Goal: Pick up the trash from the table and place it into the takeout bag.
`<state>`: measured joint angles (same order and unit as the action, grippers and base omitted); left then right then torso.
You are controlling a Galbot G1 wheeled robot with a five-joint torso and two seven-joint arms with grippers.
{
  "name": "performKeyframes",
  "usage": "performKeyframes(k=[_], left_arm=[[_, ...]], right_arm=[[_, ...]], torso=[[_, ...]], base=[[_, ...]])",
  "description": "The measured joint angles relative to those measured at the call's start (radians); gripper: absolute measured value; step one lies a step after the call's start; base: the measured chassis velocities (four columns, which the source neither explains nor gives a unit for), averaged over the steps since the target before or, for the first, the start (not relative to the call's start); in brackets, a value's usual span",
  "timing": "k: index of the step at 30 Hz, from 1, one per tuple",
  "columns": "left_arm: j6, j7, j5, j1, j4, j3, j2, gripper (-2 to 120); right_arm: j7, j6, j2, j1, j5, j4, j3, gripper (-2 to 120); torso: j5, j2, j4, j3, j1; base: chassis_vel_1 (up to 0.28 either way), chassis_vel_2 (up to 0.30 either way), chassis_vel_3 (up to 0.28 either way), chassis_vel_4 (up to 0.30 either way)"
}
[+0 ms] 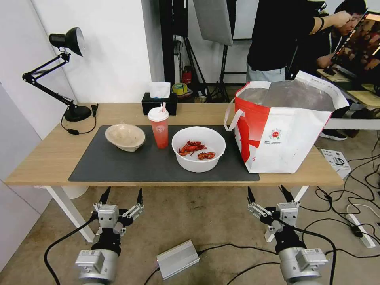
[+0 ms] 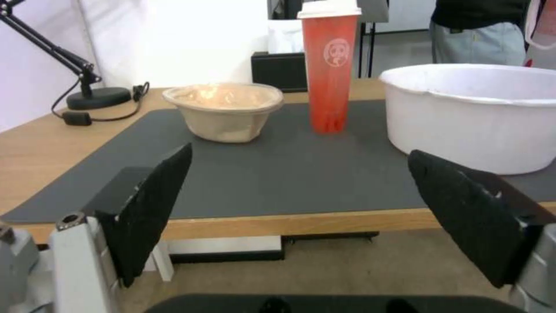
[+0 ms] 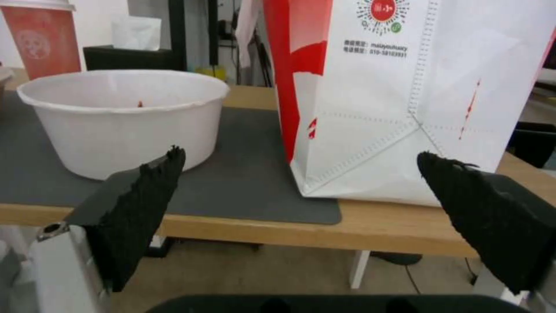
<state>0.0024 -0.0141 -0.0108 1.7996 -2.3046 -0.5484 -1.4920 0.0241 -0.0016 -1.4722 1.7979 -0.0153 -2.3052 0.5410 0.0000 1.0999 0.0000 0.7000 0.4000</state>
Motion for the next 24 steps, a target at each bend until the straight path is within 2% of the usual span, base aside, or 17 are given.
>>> performKeyframes(k=[8,24], left_arm=[[-0.003,0.015,0.011,0.000,0.005,-0.002,-0.009,100],[-0.003,0.015,0.012,0.000,0.005,-0.002,-0.009,100]], right_arm=[[-0.024,0.001,-0.028,0.003,0.016,0.005,0.009,100],[-0.026,0.002,-0.029,0.003,0.017,0.006,0.010,100]], torso=[[0.0000,0.000,0.0000,0.000,0.000],[0.0000,0.000,0.0000,0.000,0.000]], base=[[0.000,0.000,0.000,0.000],[0.000,0.000,0.000,0.000]])
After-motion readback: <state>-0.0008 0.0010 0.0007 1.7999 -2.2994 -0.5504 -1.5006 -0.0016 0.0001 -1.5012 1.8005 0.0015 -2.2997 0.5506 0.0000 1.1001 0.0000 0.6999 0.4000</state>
